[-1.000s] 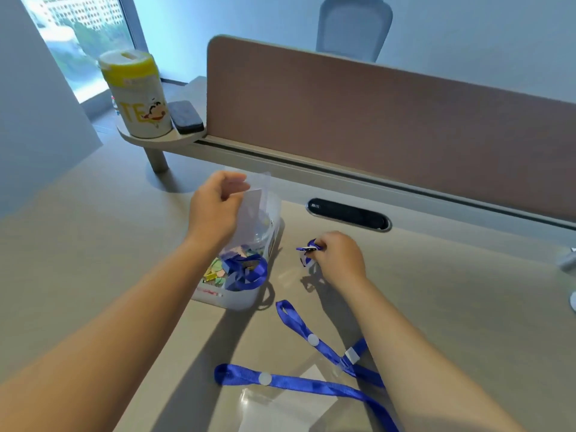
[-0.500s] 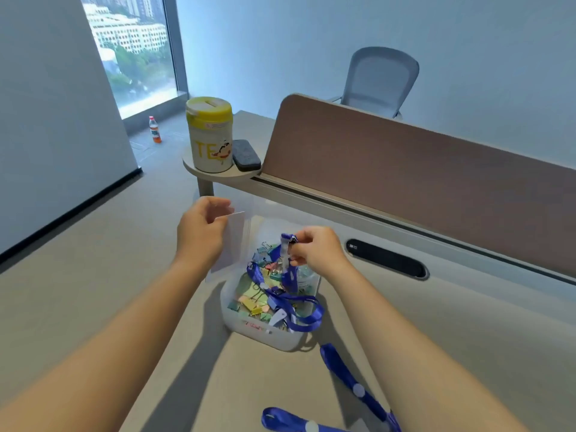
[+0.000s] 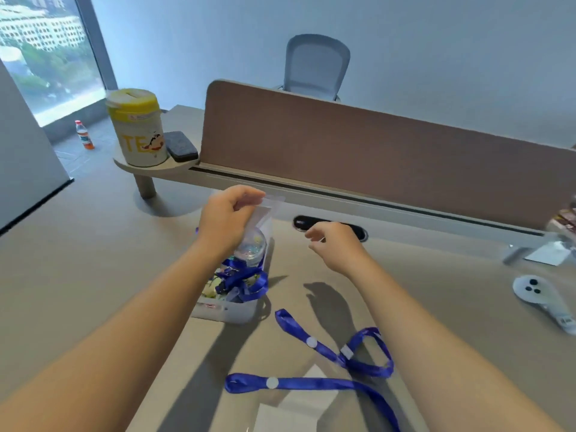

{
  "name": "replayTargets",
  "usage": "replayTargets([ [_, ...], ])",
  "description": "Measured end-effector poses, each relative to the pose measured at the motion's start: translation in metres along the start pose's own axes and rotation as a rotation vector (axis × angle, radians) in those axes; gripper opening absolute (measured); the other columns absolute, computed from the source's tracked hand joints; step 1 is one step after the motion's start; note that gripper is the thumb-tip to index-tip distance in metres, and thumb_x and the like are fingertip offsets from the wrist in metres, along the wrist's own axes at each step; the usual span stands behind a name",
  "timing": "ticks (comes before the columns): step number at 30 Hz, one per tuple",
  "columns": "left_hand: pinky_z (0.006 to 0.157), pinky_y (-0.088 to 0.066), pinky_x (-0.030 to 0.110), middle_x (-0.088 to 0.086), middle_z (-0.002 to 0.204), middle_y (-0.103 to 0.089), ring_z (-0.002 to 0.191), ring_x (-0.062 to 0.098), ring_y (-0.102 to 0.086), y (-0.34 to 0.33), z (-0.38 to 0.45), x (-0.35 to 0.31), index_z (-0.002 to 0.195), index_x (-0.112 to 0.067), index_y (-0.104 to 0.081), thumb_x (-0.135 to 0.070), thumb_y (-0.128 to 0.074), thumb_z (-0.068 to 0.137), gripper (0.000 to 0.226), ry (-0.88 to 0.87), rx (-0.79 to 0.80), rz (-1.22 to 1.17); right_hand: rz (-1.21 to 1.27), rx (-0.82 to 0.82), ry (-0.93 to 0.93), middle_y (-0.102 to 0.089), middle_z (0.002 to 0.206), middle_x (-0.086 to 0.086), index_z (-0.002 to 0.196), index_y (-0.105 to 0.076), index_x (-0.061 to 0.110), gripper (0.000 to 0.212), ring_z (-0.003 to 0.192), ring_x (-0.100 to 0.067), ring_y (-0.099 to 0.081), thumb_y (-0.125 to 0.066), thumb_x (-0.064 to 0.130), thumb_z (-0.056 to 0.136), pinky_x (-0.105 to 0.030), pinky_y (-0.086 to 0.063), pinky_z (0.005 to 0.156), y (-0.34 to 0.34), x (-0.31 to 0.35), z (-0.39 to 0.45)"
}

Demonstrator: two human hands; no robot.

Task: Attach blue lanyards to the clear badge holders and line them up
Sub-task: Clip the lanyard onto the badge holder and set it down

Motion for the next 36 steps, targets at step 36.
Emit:
replayTargets([
  [36, 0.085, -0.037, 0.024, 0.014, 0.121, -0.061, 0.11, 0.03, -0.054, -0.239, -0.139, -0.037, 0.115, -0.009, -0.06, 0.002, -0.037, 0.091, 0.035, -0.246, 0.423, 0.393, 0.07, -0.382, -0.289, -0.059, 0.115, -0.009, 0.112, -0.06, 0.008, 0.03, 0.098, -0.026, -0.055, -0.042, 0.026, 0.094, -0.031, -0.038, 0.08, 0.023, -0.272, -0.154],
])
Point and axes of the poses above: each hand's wrist, its own z-axis towards the middle knuckle, its own y-axis out of the back of the hand, x = y × z, the point moved 2 cm from there along z, towards the middle knuckle
